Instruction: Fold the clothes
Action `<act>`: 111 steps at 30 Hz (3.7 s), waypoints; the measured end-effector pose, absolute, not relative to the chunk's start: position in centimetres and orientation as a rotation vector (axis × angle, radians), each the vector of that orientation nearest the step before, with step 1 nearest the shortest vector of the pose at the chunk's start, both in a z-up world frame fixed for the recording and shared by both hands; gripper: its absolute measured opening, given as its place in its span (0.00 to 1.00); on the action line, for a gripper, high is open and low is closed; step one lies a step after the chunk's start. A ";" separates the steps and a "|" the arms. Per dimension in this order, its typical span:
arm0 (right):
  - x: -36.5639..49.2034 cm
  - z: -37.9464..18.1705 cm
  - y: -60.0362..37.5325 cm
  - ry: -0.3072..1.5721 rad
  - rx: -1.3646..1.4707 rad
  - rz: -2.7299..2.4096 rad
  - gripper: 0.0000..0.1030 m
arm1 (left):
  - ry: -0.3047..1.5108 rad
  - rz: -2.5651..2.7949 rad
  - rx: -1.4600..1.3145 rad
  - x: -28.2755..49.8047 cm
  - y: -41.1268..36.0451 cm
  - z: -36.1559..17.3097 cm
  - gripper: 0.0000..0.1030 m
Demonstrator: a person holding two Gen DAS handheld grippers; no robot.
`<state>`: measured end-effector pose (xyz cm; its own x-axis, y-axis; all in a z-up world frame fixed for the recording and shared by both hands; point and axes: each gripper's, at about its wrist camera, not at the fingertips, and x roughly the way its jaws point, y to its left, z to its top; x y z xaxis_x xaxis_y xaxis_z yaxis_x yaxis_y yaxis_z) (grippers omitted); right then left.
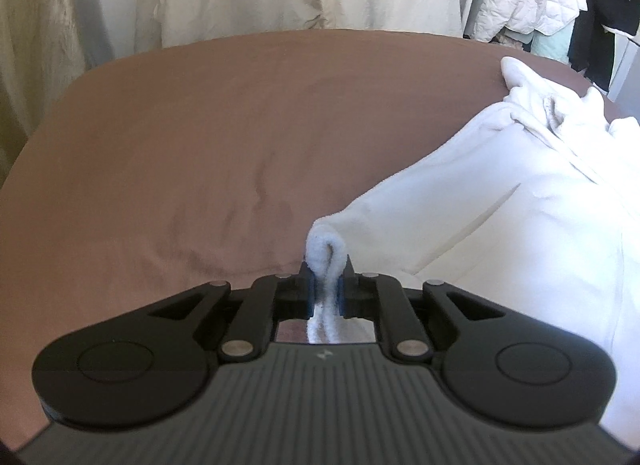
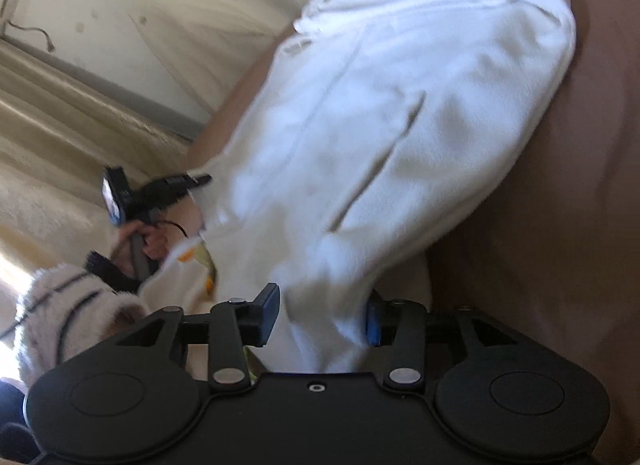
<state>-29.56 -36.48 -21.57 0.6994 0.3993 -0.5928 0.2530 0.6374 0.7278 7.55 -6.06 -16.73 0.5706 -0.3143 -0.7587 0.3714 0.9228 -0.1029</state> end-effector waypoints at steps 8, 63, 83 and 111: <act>-28.3 -21.8 -35.0 0.727 0.861 0.178 0.13 | 0.916 -0.412 -0.029 8.9 -4.6 -19.2 0.25; -27.9 0.1 -56.0 1.097 0.746 -0.211 0.12 | 0.462 -0.458 0.411 1.0 -25.0 3.3 0.07; -25.4 -10.0 -65.5 0.910 1.001 -0.265 0.12 | 0.341 -0.470 0.362 4.4 -29.0 -1.9 0.08; -26.1 -17.3 -74.0 0.550 1.438 -0.279 0.58 | 0.804 -0.394 0.220 6.6 -28.8 -6.3 0.43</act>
